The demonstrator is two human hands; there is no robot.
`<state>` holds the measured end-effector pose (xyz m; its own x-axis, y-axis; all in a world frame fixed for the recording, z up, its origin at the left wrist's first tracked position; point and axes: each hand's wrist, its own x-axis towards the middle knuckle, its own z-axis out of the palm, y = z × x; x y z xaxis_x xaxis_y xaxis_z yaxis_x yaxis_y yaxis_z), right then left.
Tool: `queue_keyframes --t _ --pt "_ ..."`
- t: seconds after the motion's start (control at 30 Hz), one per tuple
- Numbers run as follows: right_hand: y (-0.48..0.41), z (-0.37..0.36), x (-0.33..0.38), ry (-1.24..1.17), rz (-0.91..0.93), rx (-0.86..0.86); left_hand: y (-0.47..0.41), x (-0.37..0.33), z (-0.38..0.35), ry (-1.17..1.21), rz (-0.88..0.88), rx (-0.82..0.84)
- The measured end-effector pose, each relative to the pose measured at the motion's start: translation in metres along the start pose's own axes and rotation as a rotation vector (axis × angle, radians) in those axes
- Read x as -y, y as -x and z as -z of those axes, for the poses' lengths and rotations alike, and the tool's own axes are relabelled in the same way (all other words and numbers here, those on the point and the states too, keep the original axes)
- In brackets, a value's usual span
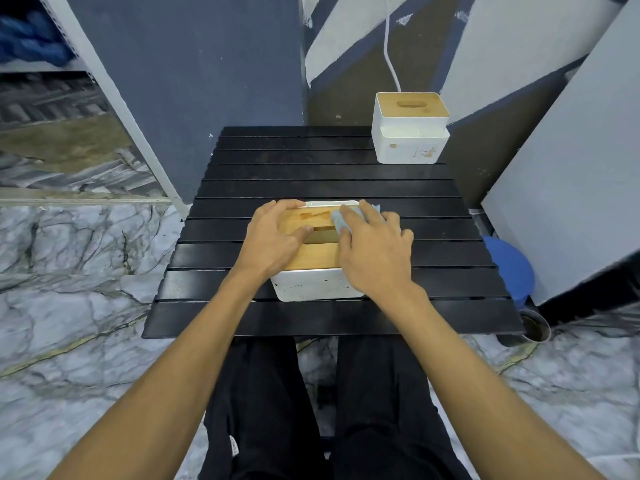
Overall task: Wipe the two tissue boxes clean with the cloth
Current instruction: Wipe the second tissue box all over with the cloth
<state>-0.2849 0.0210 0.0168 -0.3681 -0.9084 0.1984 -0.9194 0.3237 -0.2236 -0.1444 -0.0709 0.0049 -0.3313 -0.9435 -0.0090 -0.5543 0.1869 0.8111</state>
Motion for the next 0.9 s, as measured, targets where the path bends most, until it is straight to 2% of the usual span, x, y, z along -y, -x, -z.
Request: queue_keyframes --t 0.17,0.37,0.63,0.9 --pt "-0.012 0.002 0.001 0.0 -0.001 0.056 -0.001 -0.001 0.0 0.003 0.004 -0.006" --pt "0.03 0.009 -0.003 0.016 0.047 0.007 -0.002 0.0 0.0 0.007 0.014 -0.007" --pt "-0.013 0.01 -0.004 0.085 0.053 0.077 -0.006 0.002 0.003 -0.045 -0.044 0.066" --pt "-0.007 0.022 -0.027 0.057 0.194 0.151 -0.029 -0.005 0.03 -0.197 -0.156 0.335"
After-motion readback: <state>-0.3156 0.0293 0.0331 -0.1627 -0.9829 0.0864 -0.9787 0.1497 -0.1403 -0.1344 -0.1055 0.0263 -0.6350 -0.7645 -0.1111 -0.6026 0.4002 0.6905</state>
